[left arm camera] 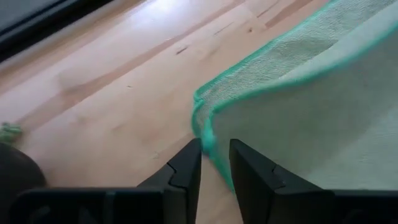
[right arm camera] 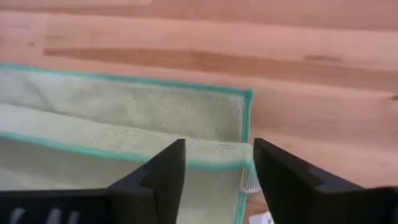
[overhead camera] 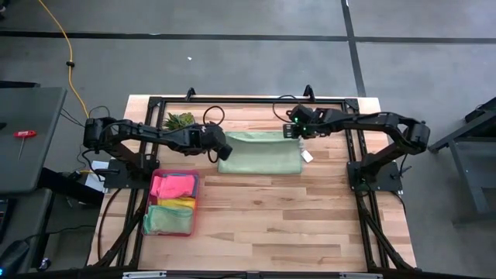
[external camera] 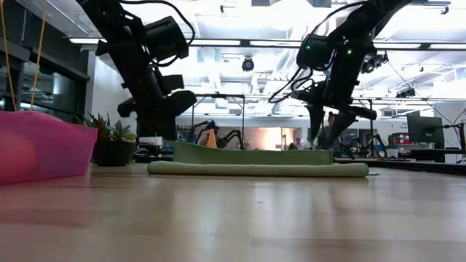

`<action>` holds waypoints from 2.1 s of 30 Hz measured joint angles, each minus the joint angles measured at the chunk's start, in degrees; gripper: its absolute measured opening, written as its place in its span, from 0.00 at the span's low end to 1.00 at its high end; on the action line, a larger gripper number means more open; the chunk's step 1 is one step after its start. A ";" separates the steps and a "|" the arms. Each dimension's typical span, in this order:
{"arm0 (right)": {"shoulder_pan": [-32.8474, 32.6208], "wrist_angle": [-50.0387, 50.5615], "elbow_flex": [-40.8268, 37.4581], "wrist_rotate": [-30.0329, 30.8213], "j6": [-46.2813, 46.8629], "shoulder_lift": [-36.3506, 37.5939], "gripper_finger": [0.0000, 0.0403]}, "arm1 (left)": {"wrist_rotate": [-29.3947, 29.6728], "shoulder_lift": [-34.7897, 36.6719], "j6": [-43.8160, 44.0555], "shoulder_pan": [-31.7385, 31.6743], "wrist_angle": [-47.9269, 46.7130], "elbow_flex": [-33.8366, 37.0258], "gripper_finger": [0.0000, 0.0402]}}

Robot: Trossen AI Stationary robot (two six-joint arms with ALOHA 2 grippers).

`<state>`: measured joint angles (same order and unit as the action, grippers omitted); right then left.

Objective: Fold microfiber towels
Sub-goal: Fold the green microfiber towel

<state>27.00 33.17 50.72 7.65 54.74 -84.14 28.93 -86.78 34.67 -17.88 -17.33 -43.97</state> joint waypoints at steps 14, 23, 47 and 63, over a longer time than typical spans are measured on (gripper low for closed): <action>2.76 3.63 0.00 -1.55 -11.44 3.15 0.55 | -2.24 0.26 -4.41 -7.91 -0.91 0.00 0.33; 2.75 13.63 0.00 -6.05 -23.13 3.63 0.55 | -16.36 3.95 -9.87 -8.86 -1.52 0.02 0.39; -19.42 18.83 -0.02 -4.58 -30.21 20.17 0.55 | -19.35 9.50 -31.74 13.65 7.16 9.94 0.39; -20.04 18.36 -0.02 -4.41 -26.19 19.74 0.55 | -24.00 -2.17 -43.27 9.59 -3.42 -0.90 0.39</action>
<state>6.96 51.53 50.70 3.25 28.56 -64.40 4.93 -88.95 -8.60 -8.29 -20.75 -44.87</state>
